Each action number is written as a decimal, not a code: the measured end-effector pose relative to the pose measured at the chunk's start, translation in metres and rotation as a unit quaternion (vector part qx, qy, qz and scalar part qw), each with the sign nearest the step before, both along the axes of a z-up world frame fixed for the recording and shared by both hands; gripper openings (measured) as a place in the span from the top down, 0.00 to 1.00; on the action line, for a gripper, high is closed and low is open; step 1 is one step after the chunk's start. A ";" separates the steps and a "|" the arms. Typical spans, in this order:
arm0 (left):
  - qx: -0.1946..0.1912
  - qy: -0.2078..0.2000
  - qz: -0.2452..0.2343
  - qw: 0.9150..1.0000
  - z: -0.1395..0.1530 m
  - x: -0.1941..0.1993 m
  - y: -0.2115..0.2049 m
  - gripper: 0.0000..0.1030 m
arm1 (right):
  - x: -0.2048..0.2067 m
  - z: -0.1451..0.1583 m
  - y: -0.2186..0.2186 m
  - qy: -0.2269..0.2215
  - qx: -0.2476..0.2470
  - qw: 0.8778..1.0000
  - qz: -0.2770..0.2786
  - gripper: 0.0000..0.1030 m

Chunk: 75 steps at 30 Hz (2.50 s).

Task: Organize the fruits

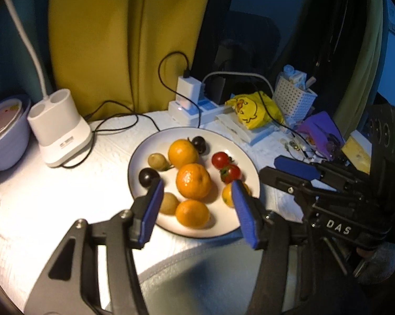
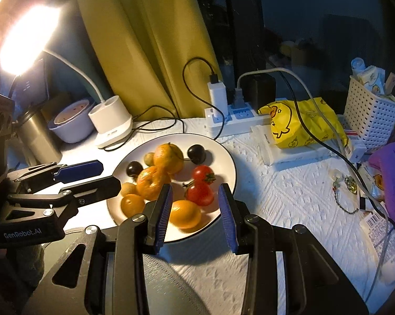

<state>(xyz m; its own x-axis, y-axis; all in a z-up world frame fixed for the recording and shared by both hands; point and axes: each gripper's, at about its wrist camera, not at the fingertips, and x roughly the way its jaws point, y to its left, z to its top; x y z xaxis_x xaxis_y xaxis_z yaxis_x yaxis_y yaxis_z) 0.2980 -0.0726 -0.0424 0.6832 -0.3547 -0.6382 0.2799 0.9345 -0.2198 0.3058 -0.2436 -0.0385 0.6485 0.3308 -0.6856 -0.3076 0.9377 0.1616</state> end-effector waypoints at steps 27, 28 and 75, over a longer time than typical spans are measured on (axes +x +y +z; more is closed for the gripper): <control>-0.012 -0.067 0.045 0.997 0.043 -0.116 0.044 0.37 | -0.098 0.057 0.031 -0.048 -0.021 0.998 0.015 0.63; -0.012 -0.071 0.046 0.996 0.046 -0.120 0.046 0.36 | -0.101 0.060 0.032 -0.051 -0.023 0.998 0.016 0.63; 0.027 -0.198 0.112 0.973 0.108 -0.234 0.040 0.11 | -0.227 0.146 0.005 -0.180 -0.038 0.982 -0.045 0.35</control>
<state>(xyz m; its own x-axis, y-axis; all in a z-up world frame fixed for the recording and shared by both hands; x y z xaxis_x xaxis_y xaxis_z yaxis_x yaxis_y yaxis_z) 0.0641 -0.0322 0.0654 0.9357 -0.1419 -0.3230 0.1209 0.9891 -0.0842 0.0790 -0.2385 0.1072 0.8774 0.2180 -0.4273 -0.2478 0.9687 -0.0146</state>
